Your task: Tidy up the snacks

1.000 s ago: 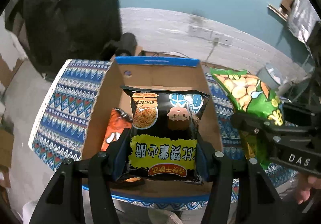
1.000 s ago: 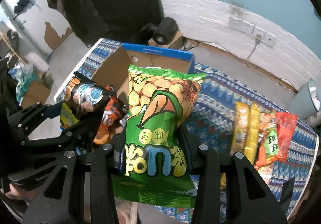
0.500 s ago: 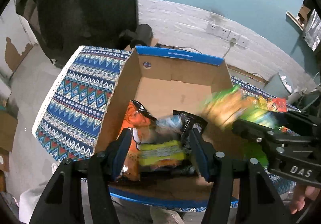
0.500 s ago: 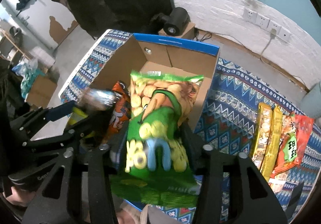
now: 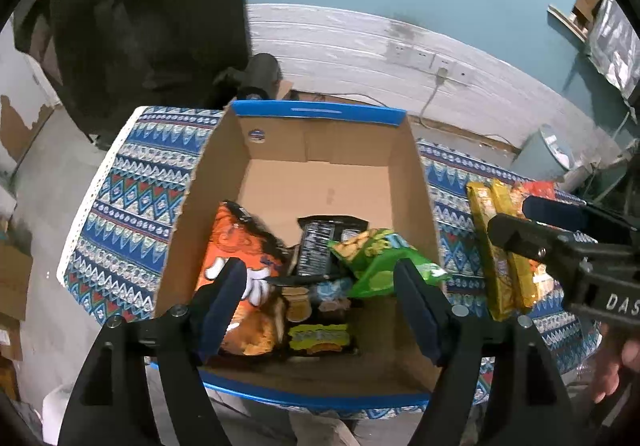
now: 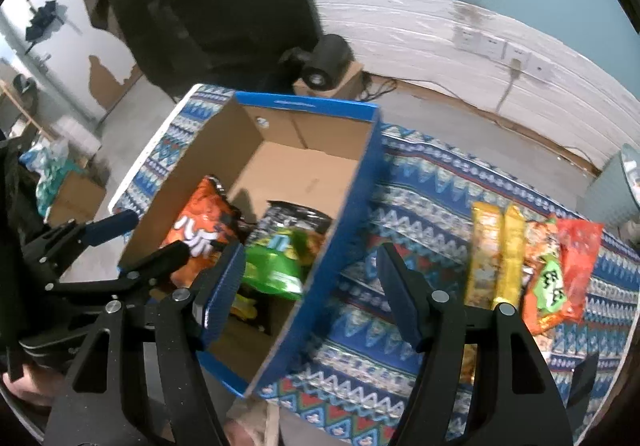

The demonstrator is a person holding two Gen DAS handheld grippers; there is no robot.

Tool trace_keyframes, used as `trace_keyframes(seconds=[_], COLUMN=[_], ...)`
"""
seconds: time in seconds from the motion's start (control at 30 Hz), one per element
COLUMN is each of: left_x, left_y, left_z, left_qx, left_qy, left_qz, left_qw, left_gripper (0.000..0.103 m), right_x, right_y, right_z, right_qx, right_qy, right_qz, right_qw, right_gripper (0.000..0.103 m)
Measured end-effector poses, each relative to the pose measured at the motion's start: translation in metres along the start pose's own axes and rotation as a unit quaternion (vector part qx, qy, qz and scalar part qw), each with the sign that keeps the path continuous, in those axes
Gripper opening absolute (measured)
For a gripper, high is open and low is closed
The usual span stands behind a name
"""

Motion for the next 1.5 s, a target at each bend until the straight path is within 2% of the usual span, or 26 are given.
trace_keyframes(seconds=[0.33, 0.53, 0.67, 0.73, 1.03, 1.2, 1.37, 1.5], left_x=[0.002, -0.005, -0.006, -0.006, -0.024, -0.041, -0.059, -0.073], left_y=[0.004, -0.005, -0.009, -0.011, -0.026, -0.037, -0.045, -0.047], left_z=[-0.053, -0.093, -0.115, -0.127, -0.175, -0.192, -0.205, -0.213], left_qx=[-0.028, -0.055, -0.077, -0.086, -0.112, -0.113, -0.098, -0.098], left_qy=[-0.03, -0.048, -0.053, -0.057, -0.069, -0.069, -0.076, -0.071], left_qz=[0.003, 0.026, 0.027, 0.03, 0.058, 0.081, 0.104, 0.109], left_qw=[0.9992, 0.997, 0.9953, 0.9942, 0.9896, 0.9878, 0.9868, 0.9867], left_gripper=[0.077, 0.077, 0.077, 0.077, 0.077, 0.077, 0.077, 0.077], right_x=[0.031, 0.047, 0.057, 0.06, 0.072, 0.072, 0.062, 0.053], right_y=[-0.016, -0.034, -0.047, -0.052, -0.079, -0.096, -0.111, -0.121], right_z=[-0.061, -0.101, -0.129, -0.138, -0.18, -0.202, -0.221, -0.233], right_qx=[-0.041, -0.063, -0.082, -0.087, -0.111, -0.126, -0.142, -0.153], right_qy=[-0.032, -0.052, -0.062, -0.067, -0.084, -0.093, -0.099, -0.105], right_qz=[-0.012, -0.013, -0.013, -0.013, -0.008, 0.0, 0.018, 0.032], right_qw=[0.999, 0.997, 0.995, 0.994, 0.99, 0.988, 0.985, 0.982], right_gripper=[0.069, 0.069, 0.07, 0.073, 0.074, 0.079, 0.079, 0.08])
Point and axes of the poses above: each gripper's, at about its wrist camera, not at the fingertips, and x roughly against the way its jaws point, z to its left, y to its top, the point moved 10 cm from there along -x, roughly the way its jaws point, and after that the axes turned 5 degrees about -z, right-handed, at the moved point
